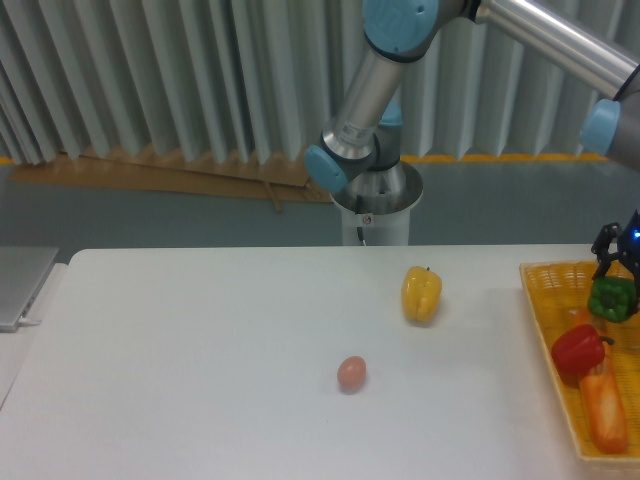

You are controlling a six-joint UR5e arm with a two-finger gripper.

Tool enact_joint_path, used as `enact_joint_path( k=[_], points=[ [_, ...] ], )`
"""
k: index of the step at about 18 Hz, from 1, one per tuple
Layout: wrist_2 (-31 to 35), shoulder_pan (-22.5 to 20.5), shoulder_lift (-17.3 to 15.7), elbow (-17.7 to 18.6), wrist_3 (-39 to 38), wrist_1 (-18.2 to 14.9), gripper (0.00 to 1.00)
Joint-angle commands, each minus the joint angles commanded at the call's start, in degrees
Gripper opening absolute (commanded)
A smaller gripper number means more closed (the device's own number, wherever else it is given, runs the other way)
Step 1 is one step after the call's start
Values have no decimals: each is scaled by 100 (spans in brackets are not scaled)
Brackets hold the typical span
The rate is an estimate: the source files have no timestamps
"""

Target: Place the green peppers in a basket

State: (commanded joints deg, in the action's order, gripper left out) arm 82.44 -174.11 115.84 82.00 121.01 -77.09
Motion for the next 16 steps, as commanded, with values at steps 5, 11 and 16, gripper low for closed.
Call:
enact_joint_path(
  k=[5,11,16],
  points=[
    [-105,35,-26,35,10,124,85],
    [-272,149,-211,27,1,124,100],
    [-387,79,-202,-44,45,133,100]
  ],
)
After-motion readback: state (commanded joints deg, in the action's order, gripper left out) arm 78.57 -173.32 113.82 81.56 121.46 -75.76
